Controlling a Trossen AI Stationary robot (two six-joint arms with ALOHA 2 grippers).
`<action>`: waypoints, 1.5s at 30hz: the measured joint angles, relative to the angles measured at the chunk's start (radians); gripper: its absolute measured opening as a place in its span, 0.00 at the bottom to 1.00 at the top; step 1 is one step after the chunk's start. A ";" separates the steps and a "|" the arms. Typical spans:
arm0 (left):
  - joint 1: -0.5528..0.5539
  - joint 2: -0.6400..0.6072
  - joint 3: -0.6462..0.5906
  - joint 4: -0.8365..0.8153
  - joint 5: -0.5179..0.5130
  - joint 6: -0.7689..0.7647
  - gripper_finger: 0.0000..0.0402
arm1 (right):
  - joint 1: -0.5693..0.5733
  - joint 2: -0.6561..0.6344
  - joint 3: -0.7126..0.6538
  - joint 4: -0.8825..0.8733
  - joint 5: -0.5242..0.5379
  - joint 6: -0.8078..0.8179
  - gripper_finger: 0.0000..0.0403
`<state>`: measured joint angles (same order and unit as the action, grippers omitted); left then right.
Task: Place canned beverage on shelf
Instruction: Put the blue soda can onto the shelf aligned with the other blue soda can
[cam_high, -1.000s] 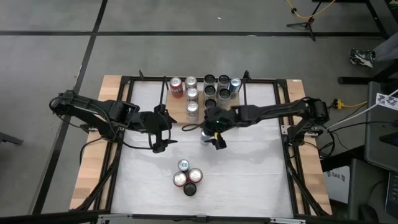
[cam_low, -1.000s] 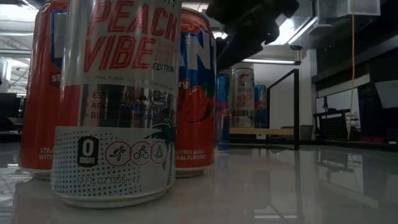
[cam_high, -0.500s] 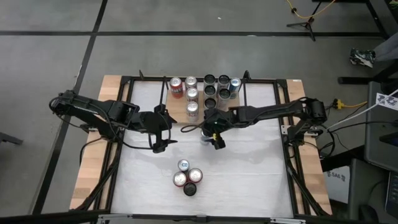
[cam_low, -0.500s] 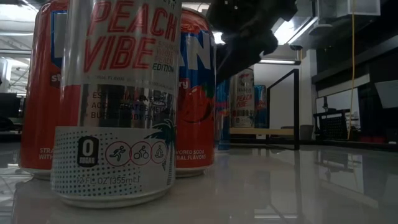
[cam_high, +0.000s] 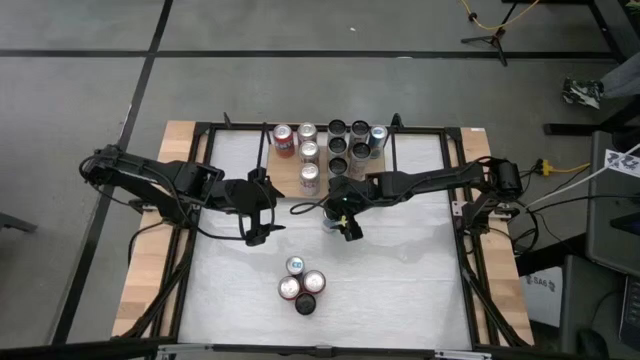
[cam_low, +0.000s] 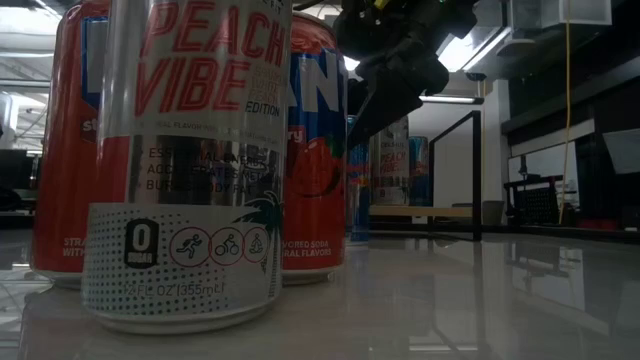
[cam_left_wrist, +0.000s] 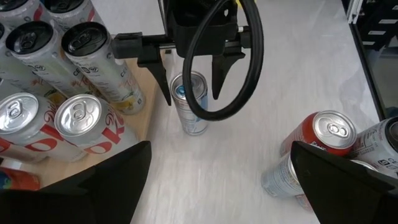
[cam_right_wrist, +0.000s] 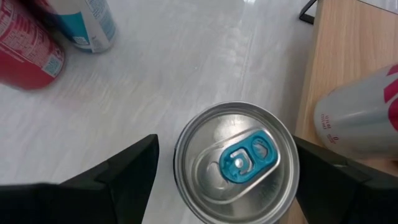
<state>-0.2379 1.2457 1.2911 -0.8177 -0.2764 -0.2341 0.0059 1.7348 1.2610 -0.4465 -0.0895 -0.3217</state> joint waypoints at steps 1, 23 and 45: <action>0.000 0.000 0.000 0.000 0.000 0.000 0.94 | 0.000 0.000 0.000 -0.001 0.000 0.002 0.80; 0.000 0.000 0.000 0.000 0.000 0.000 0.94 | 0.001 -0.002 0.000 -0.005 0.000 0.036 0.57; 0.000 0.000 0.000 0.000 0.000 0.000 0.94 | 0.000 -0.313 -0.001 -0.300 0.003 0.289 0.58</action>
<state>-0.2382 1.2457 1.2911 -0.8177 -0.2764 -0.2340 0.0063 1.4217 1.2602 -0.7460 -0.0867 -0.0328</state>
